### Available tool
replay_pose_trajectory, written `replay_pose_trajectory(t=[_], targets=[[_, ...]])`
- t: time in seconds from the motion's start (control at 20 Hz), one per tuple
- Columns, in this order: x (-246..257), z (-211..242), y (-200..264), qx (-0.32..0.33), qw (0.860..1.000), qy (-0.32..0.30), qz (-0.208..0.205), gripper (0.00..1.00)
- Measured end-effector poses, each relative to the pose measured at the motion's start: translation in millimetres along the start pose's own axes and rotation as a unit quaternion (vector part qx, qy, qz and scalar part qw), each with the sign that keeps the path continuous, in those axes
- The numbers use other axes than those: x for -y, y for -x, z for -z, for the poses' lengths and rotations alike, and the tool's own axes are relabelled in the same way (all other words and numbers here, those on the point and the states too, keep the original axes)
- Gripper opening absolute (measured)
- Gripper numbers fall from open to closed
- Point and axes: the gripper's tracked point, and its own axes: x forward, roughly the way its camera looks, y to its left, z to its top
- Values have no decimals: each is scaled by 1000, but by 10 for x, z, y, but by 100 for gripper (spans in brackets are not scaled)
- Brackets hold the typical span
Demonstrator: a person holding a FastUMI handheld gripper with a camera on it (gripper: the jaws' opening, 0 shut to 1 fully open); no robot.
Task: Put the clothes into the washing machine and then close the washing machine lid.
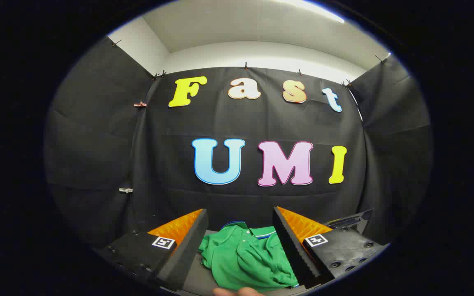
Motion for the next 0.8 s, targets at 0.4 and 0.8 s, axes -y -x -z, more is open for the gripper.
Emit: replay_pose_trajectory(t=[0.4, 0.8], targets=[[-25, 111, -18, -10, 1000, 3, 9, 97], [-71, 191, -15, -17, 1000, 12, 12, 98]])
